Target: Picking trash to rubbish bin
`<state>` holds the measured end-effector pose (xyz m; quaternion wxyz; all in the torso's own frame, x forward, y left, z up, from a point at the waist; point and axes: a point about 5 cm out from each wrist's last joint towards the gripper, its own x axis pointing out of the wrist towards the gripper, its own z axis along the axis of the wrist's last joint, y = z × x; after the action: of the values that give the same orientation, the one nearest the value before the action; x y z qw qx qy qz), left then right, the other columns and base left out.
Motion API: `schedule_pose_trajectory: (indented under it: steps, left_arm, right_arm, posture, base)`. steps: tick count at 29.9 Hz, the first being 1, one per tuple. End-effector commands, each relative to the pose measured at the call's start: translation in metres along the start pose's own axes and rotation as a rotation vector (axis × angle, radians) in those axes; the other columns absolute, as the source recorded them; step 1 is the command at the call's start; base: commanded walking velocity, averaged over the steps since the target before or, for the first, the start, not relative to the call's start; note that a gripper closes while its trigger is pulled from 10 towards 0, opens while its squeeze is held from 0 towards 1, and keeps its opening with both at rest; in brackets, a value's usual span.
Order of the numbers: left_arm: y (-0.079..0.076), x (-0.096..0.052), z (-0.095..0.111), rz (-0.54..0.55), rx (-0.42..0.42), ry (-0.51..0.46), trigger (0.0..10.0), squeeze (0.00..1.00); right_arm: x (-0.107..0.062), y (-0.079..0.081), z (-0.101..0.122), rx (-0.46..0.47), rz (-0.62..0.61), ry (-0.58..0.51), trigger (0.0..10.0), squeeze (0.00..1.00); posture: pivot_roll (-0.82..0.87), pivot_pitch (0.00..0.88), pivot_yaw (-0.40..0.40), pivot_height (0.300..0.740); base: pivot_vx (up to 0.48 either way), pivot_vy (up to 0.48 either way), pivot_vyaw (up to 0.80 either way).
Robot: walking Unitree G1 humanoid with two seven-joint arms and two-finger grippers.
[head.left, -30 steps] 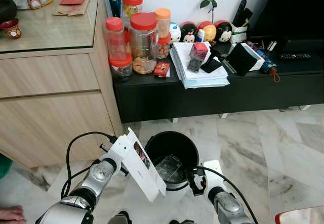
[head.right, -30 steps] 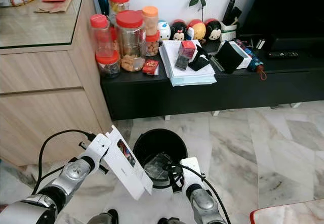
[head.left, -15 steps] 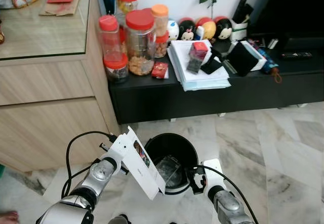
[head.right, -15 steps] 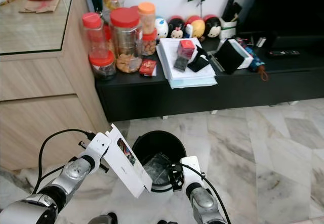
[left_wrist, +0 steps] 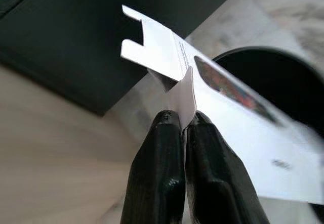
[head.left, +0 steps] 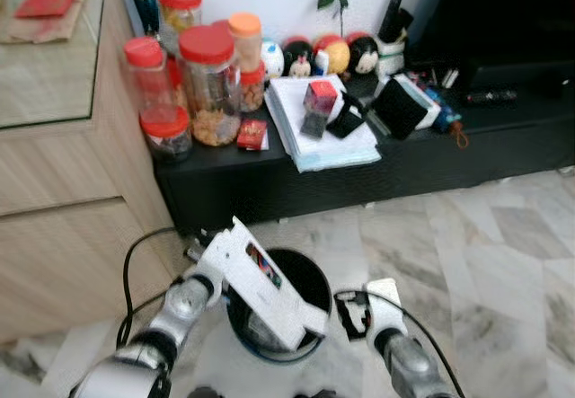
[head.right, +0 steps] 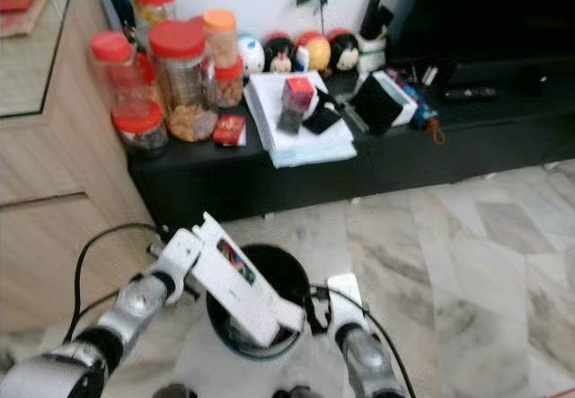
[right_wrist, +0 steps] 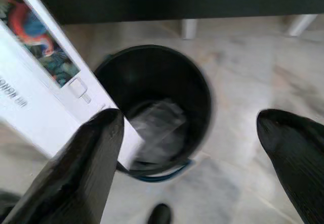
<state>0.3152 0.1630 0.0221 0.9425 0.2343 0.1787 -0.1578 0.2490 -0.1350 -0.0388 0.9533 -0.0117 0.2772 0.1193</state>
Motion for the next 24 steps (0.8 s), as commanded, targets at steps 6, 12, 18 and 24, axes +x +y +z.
schedule_pose_trajectory:
  steps: [6,12,18,24]
  left_arm:
    - [-0.007,0.001,0.0,-0.022,-0.01,0.005,10.0,0.0]
    - [-0.007,0.008,0.016,-0.026,0.043,-0.023,10.0,0.0]
    - [-0.005,0.013,0.031,-0.009,0.109,-0.064,10.0,0.0]
    - [-0.008,0.016,0.044,-0.001,0.209,-0.112,10.0,0.0]
  right_arm:
    - [-0.003,-0.007,-0.005,-0.006,-0.013,0.018,10.0,0.0]
    - [0.003,-0.008,0.015,-0.007,0.009,-0.044,10.0,0.0]
    - [0.008,-0.006,0.033,-0.014,0.057,-0.115,10.0,0.0]
    - [0.008,-0.004,0.045,-0.03,0.089,-0.181,10.0,0.0]
  posture:
    - [0.16,0.171,-0.085,0.74]
    - [0.13,0.188,-0.089,0.74]
    - [0.11,0.218,-0.096,0.74]
    - [0.08,0.256,-0.106,0.74]
  base:
    - [0.0,0.0,0.0]
    - [0.0,0.0,0.0]
    - [0.0,0.0,0.0]
    - [0.0,0.0,0.0]
